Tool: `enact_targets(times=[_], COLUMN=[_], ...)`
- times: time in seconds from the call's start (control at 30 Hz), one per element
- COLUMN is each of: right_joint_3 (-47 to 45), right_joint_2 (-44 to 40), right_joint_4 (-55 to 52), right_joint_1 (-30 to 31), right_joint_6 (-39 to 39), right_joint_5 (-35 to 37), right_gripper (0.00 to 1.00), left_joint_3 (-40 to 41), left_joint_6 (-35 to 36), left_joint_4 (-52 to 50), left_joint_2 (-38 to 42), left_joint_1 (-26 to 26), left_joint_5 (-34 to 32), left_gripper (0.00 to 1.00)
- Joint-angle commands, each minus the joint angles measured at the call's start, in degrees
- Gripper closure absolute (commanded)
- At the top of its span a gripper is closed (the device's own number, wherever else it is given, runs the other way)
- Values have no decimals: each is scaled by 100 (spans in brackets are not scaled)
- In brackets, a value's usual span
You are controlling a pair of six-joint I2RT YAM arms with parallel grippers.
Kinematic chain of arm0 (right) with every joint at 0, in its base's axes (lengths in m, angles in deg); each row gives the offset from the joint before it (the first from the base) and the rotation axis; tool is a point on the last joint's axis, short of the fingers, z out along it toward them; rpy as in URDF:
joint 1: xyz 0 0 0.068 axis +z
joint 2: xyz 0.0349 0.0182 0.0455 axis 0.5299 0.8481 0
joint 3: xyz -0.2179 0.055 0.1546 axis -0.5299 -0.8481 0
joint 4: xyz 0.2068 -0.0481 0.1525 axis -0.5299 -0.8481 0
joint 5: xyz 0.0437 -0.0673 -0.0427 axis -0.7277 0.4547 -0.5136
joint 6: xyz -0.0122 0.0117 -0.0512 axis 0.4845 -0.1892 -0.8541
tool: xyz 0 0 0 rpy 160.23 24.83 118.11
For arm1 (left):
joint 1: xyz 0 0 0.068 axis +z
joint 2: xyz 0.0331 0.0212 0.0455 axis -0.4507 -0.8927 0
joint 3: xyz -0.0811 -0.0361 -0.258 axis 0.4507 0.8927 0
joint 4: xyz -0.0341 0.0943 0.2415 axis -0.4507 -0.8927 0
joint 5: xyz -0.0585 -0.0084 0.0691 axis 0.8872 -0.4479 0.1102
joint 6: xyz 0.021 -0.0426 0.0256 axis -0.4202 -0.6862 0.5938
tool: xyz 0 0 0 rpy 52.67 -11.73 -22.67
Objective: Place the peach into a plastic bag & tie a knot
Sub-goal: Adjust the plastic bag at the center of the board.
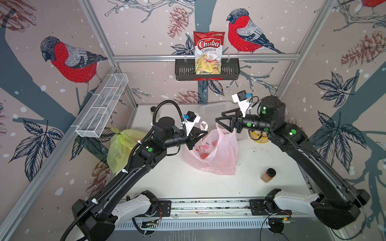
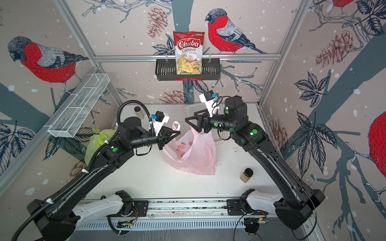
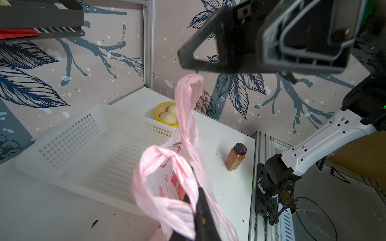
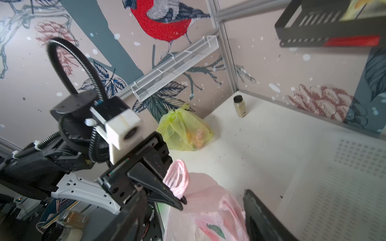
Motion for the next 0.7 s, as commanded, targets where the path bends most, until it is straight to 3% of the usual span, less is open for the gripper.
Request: enact_targets(times=[0.0, 0.4, 0.53, 0.67], right_joint_3=[190, 349, 282, 269], right_joint_2=[-32, 1065, 1103, 1103], right_joint_4=[51, -56, 109, 232], right_joint_1=[18, 667, 741, 752], right_joint_6=[40, 167, 201, 272], right_joint_5=[314, -296, -491, -610], right_gripper=[28, 32, 44, 78], left_joint_3=[-33, -64, -40, -51], left_joint_6=[91, 109, 109, 100], left_joint_4=[365, 351, 347, 330], left_joint_2=[26, 103, 125, 143], left_joint_1=[-7, -8, -6, 0], left_joint_5=[205, 375, 350, 371], left_gripper=[100, 100, 100, 100])
